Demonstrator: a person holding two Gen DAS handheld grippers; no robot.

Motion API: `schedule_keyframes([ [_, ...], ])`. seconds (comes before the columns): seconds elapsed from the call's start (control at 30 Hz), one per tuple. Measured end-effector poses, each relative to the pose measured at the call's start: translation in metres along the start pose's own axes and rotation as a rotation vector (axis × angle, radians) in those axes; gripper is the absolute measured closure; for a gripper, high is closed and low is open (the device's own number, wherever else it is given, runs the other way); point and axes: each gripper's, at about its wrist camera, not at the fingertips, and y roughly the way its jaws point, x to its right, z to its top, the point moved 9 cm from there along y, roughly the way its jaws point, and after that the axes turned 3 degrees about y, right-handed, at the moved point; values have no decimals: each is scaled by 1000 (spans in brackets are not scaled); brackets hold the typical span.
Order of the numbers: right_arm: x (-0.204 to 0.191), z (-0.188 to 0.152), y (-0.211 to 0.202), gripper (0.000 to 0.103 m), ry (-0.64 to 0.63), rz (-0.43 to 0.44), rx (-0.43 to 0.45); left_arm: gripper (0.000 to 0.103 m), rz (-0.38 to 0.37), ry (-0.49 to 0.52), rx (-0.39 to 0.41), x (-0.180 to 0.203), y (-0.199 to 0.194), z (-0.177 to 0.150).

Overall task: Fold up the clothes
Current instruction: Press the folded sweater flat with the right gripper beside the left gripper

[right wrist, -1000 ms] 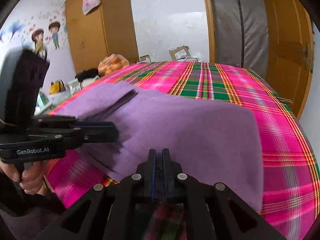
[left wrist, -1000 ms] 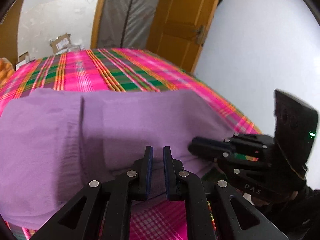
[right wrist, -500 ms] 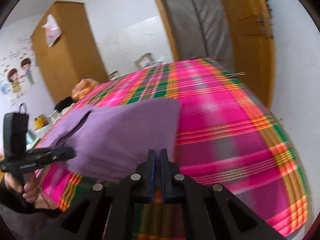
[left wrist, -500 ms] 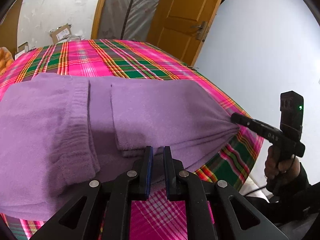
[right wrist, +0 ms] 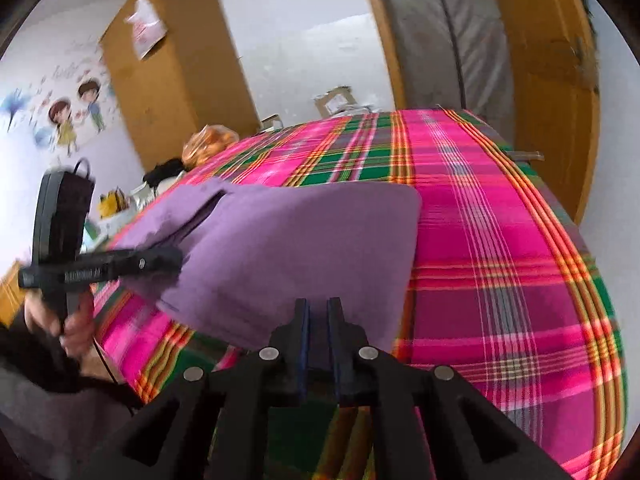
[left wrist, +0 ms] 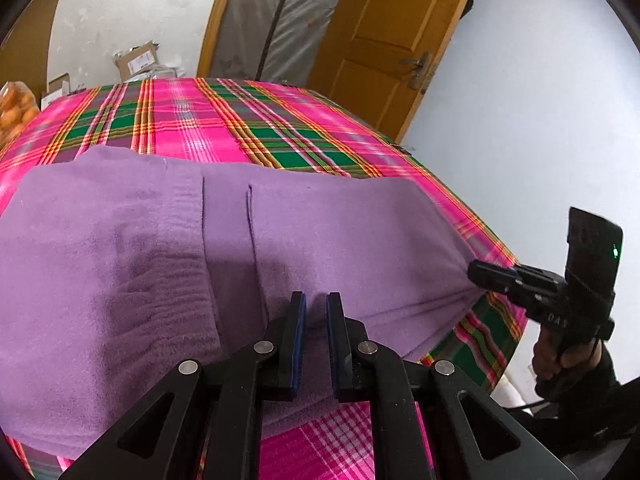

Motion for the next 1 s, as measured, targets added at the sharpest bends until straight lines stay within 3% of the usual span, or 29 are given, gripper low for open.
schedule_keyframes([
  [0.3,-11,-1,-4,93,-21,16,18,92,5,-6,12,-1,0,6],
  [0.37,-10,-7,7,93,-39,-4,-29,92,10,-12,-2,-3,3,3],
  [0.47,-9,2,6,94,-30,-2,-13,92,11,-4,-3,-1,1,4],
  [0.77,33,65,25,93,151,-63,48,92,42,-78,51,-12,8,51],
  [0.9,57,79,48,91,247,-68,1,92,89,-99,49,-22,24,68],
  [1.0,75,77,69,93,332,-62,-64,92,135,-136,-9,-35,43,66],
])
